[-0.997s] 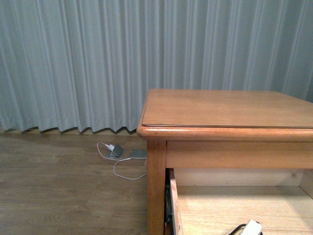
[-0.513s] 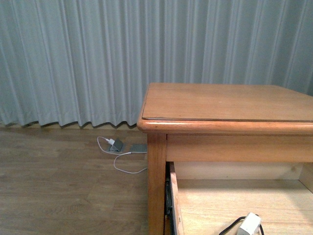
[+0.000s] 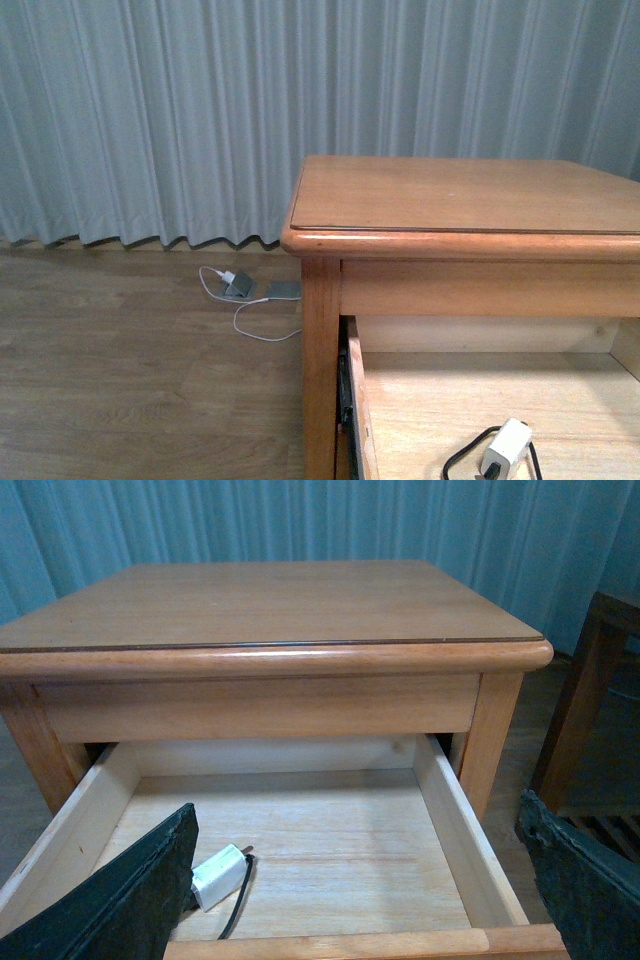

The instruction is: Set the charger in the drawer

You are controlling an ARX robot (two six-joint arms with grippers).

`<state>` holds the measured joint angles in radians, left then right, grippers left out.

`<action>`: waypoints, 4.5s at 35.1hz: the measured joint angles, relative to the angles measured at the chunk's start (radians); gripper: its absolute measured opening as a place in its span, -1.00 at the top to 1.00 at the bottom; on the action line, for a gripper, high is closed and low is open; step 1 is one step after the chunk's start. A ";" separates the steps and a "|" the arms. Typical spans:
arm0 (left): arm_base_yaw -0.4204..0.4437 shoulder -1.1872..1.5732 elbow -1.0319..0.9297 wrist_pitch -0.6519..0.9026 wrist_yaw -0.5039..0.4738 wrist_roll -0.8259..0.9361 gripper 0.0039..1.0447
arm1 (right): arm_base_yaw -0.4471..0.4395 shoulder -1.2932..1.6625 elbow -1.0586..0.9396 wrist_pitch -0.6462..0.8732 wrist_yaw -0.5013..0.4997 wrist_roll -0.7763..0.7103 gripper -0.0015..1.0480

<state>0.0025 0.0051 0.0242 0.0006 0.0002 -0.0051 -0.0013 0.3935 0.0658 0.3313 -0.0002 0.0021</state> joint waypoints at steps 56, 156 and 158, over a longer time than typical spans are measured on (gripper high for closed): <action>0.000 -0.001 0.000 0.000 0.000 0.001 -0.88 | 0.148 1.491 0.597 0.401 0.056 0.022 -0.83; 0.000 -0.001 0.000 0.000 0.000 0.001 -0.88 | -0.002 -0.117 -0.061 -0.052 0.000 0.001 0.97; 0.000 -0.001 0.000 0.000 0.000 0.001 -0.88 | -0.002 -0.134 -0.061 -0.068 0.000 0.002 0.97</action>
<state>0.0025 0.0040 0.0242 0.0006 0.0002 -0.0044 -0.0029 0.2596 0.0051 0.2630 -0.0006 0.0036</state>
